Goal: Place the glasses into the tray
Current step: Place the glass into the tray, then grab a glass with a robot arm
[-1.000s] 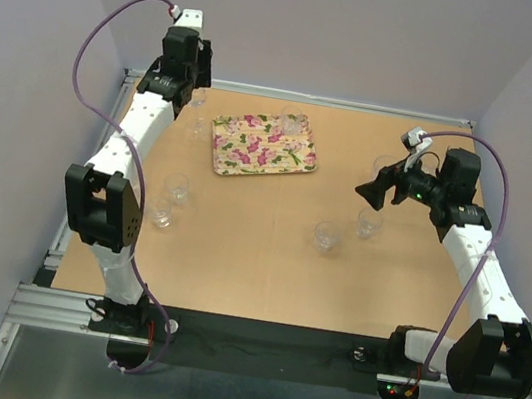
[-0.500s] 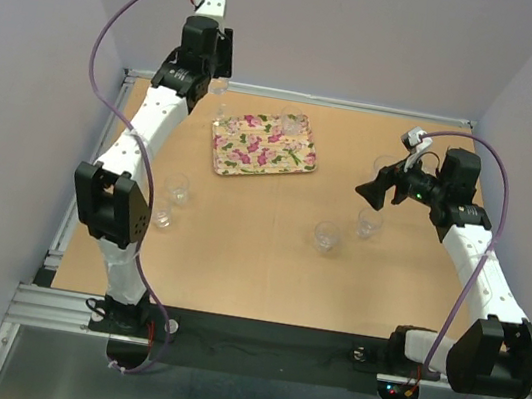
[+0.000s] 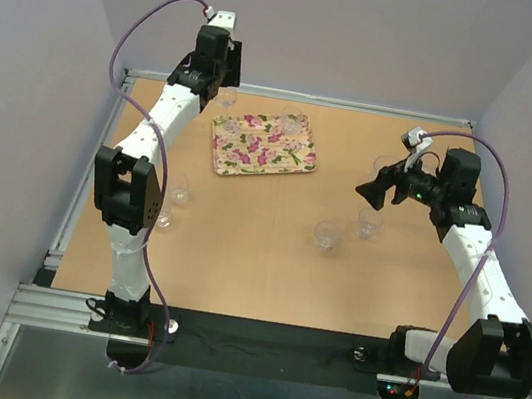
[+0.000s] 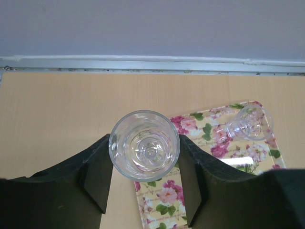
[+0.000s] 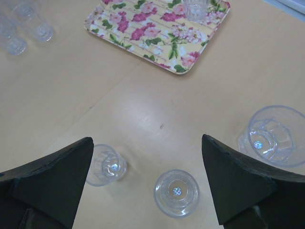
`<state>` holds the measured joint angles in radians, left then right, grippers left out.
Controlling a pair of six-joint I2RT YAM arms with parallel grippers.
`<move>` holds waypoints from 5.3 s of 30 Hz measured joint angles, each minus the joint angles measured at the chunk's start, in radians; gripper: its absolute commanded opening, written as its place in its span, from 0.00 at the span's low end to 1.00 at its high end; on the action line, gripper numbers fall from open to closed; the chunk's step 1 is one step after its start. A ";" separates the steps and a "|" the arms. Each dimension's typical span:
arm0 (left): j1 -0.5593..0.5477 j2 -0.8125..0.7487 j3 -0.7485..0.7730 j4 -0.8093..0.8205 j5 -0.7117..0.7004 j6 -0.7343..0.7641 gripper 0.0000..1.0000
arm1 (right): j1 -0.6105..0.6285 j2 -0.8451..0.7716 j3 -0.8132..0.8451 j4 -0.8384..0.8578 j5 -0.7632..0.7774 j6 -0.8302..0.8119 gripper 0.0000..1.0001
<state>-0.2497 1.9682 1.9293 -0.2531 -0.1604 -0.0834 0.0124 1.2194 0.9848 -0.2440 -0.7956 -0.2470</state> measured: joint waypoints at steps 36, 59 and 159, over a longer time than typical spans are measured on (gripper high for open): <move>-0.002 0.079 0.061 0.025 -0.009 0.000 0.89 | 0.000 0.000 0.000 0.003 0.005 0.000 1.00; -0.002 -0.179 -0.121 0.050 0.063 0.010 0.99 | 0.000 0.000 -0.001 0.004 0.011 -0.019 1.00; -0.002 -1.265 -1.202 0.340 0.056 0.003 0.98 | 0.277 0.205 0.157 -0.626 0.097 -0.785 1.00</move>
<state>-0.2516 0.7036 0.7273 0.0868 -0.1040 -0.0803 0.2893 1.4242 1.1416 -0.8696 -0.6991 -1.0317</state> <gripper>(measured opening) 0.985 0.995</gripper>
